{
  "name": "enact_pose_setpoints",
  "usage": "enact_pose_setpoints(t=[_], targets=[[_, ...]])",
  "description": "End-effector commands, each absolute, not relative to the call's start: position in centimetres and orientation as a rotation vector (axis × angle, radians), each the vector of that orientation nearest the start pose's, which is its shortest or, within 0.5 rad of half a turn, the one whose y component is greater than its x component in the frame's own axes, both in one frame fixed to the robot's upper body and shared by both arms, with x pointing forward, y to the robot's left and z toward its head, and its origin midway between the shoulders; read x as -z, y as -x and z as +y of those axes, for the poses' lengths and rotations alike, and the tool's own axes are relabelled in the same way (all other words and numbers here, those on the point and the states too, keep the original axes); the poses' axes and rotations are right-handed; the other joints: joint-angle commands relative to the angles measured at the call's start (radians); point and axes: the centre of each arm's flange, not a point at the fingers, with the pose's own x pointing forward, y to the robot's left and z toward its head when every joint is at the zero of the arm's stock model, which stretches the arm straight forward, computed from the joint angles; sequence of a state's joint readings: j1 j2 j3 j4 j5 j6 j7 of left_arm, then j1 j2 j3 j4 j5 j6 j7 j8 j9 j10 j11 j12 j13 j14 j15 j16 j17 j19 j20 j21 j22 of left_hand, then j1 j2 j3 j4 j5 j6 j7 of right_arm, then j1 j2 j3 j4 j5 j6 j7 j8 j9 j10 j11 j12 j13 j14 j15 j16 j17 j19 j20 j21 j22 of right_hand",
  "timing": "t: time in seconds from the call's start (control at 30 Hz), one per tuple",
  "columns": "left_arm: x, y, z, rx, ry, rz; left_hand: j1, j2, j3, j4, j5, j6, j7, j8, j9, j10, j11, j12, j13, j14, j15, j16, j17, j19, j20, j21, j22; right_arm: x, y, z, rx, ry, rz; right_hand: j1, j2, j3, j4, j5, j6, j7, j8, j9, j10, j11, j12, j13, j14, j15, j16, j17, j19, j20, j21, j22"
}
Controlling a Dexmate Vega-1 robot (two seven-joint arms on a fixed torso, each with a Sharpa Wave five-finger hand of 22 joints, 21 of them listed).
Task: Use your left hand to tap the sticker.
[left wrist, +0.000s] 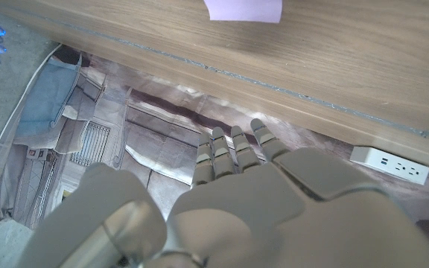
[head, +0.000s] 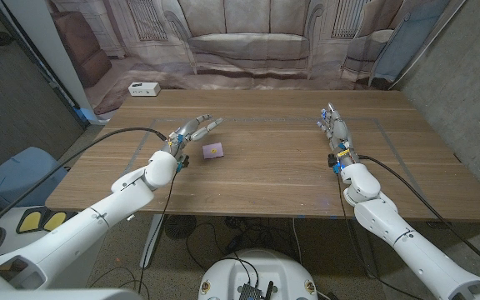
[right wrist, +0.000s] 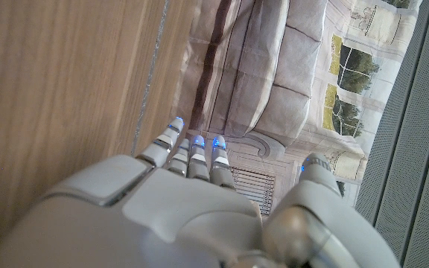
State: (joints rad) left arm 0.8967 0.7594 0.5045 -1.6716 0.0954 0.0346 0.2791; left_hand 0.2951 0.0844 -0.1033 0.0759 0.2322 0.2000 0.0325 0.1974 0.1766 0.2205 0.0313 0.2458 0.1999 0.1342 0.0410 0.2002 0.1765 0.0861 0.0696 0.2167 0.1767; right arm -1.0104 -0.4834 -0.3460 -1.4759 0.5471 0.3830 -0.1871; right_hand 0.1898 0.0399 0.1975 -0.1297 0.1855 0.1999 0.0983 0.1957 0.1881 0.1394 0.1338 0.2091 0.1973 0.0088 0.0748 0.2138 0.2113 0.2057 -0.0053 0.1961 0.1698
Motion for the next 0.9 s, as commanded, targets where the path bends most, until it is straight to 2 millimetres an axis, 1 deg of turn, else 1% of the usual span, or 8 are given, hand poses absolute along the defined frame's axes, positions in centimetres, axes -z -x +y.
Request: enact_pose_setpoints(t=[0.03,0.17,0.37,0.5,0.67,0.73,0.8,0.9], targets=[[0.8,-60.9,27.0,0.045,-0.752,-0.666,0.008,0.001,-0.007,-0.001,-0.001,0.009,0.006,0.004,0.004,0.008,-0.004,0.003,0.0,0.012,-0.001,0.004,0.003,0.007,-0.001,0.005,0.003,5.8,-60.3,-26.5,-0.081,-0.074,-0.691,0.006,0.0,-0.002,0.0,0.0,-0.004,0.0,-0.001,0.002,0.007,0.001,0.002,0.006,0.007,-0.002,-0.001,0.002,0.012,0.003,0.005,0.004],[0.4,-61.2,27.2,0.08,-0.7,-0.673,0.008,0.001,-0.007,-0.001,-0.001,0.01,0.009,0.003,0.004,0.011,-0.004,0.003,0.0,0.016,0.001,0.005,0.003,0.008,-0.001,0.004,0.003,5.6,-59.9,-26.4,-0.083,-0.052,-0.684,0.006,0.0,-0.002,0.0,0.0,-0.004,0.0,-0.001,0.002,0.008,0.002,0.002,0.006,0.01,-0.002,-0.001,0.002,0.014,0.003,0.006,0.004],[0.0,-61.7,27.1,0.157,-0.612,-0.689,0.009,0.001,-0.008,-0.001,-0.002,0.013,0.012,0.003,0.004,0.014,0.005,0.003,0.0,0.017,0.003,0.003,0.003,0.009,-0.001,0.002,0.003,5.2,-59.7,-26.2,-0.092,-0.047,-0.689,0.006,0.0,-0.003,-0.001,0.001,-0.004,0.001,-0.001,0.002,0.01,0.002,0.003,0.006,0.012,-0.001,0.0,0.002,0.017,0.003,0.006,0.004],[-0.1,-61.7,27.1,0.163,-0.573,-0.696,0.009,0.001,-0.008,-0.001,-0.002,0.014,0.015,0.003,0.004,0.016,0.005,0.003,-0.001,0.019,0.006,0.003,0.003,0.011,-0.001,0.003,0.003,4.7,-59.9,-26.2,-0.111,-0.051,-0.696,0.007,0.0,-0.003,-0.001,0.001,-0.003,0.001,0.0,0.002,0.012,0.001,0.003,0.006,0.014,-0.002,0.0,0.002,0.017,0.003,0.006,0.004],[0.5,-62.0,27.1,0.177,-0.481,-0.696,0.009,0.002,-0.009,-0.002,-0.003,0.018,0.018,0.003,0.004,0.019,0.004,0.003,-0.001,0.022,0.007,0.003,0.003,0.014,-0.002,0.002,0.003,4.5,-60.5,-26.1,-0.139,-0.066,-0.697,0.007,0.0,-0.003,-0.001,0.001,-0.004,0.0,0.0,0.002,0.012,0.003,0.003,0.006,0.015,-0.001,0.001,0.002,0.019,0.003,0.006,0.004],[0.8,-62.1,27.1,0.185,-0.446,-0.696,0.01,0.002,-0.009,-0.002,-0.003,0.019,0.018,0.004,0.004,0.021,0.008,0.003,-0.001,0.024,0.009,0.003,0.003,0.015,-0.001,0.002,0.003,4.5,-60.7,-26.1,-0.141,-0.071,-0.699,0.007,0.0,-0.003,-0.001,0.001,-0.004,0.001,0.0,0.002,0.013,0.003,0.003,0.006,0.015,-0.001,0.001,0.002,0.019,0.004,0.006,0.004],[1.0,-62.2,27.1,0.196,-0.435,-0.701,0.01,0.002,-0.009,-0.002,-0.003,0.02,0.019,0.004,0.004,0.021,0.008,0.003,-0.001,0.023,0.009,0.002,0.003,0.015,-0.001,0.002,0.003,4.6,-60.8,-26.2,-0.146,-0.078,-0.705,0.007,0.0,-0.003,0.0,0.001,-0.003,0.001,0.0,0.002,0.013,0.002,0.003,0.006,0.015,0.0,0.0,0.002,0.019,0.003,0.006,0.004],[1.1,-62.2,26.9,0.214,-0.432,-0.695,0.011,0.003,-0.009,-0.002,-0.003,0.015,0.014,0.0,0.003,0.015,0.007,-0.001,-0.001,0.011,0.006,-0.004,0.004,0.005,0.002,-0.004,0.003,4.8,-60.9,-26.4,-0.147,-0.085,-0.711,0.007,0.0,-0.004,0.0,0.001,-0.004,0.0,0.0,0.002,0.014,0.001,0.003,0.006,0.015,0.001,0.0,0.002,0.019,0.003,0.005,0.004]])
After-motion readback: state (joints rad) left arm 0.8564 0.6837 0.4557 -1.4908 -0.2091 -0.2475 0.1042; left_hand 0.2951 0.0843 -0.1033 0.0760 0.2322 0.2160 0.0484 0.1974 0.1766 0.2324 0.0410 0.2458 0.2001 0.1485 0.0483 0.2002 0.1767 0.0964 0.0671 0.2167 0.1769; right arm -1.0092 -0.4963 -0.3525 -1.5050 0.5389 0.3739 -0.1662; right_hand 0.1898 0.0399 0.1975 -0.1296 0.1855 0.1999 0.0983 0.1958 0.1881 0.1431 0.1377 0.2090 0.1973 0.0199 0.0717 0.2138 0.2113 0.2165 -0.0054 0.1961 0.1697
